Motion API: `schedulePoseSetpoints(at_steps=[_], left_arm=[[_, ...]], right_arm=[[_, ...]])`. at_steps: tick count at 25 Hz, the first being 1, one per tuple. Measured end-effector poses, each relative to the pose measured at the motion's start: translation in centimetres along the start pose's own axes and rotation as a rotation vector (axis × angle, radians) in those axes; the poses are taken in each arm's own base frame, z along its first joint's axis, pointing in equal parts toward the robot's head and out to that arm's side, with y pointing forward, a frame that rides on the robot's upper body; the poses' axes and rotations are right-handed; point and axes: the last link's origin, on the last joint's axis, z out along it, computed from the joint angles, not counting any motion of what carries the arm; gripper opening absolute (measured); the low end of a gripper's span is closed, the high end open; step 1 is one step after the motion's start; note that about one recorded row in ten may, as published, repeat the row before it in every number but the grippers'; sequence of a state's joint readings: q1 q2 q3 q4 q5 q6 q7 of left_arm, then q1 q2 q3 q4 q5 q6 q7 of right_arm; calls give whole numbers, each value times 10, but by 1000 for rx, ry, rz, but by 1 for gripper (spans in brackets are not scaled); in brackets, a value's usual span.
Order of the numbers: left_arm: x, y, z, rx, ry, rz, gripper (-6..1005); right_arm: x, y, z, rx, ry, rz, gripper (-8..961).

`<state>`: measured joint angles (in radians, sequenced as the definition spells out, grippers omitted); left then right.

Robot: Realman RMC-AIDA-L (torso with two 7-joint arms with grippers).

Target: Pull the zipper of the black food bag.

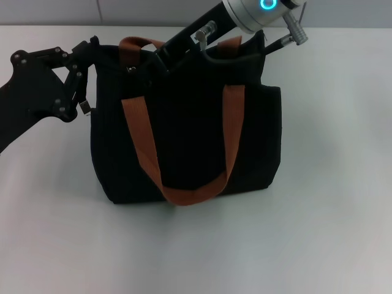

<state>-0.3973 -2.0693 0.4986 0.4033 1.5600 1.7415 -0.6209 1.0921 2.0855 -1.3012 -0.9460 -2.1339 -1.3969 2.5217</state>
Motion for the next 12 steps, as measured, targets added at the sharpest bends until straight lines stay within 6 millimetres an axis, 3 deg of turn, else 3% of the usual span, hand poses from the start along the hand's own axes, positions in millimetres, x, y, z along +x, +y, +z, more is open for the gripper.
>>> schedulePoseSetpoints(at_steps=[12], left_arm=[[0,0,0,0,1,1,22]], right_arm=[[4,-2,-7,35,31,17,0]])
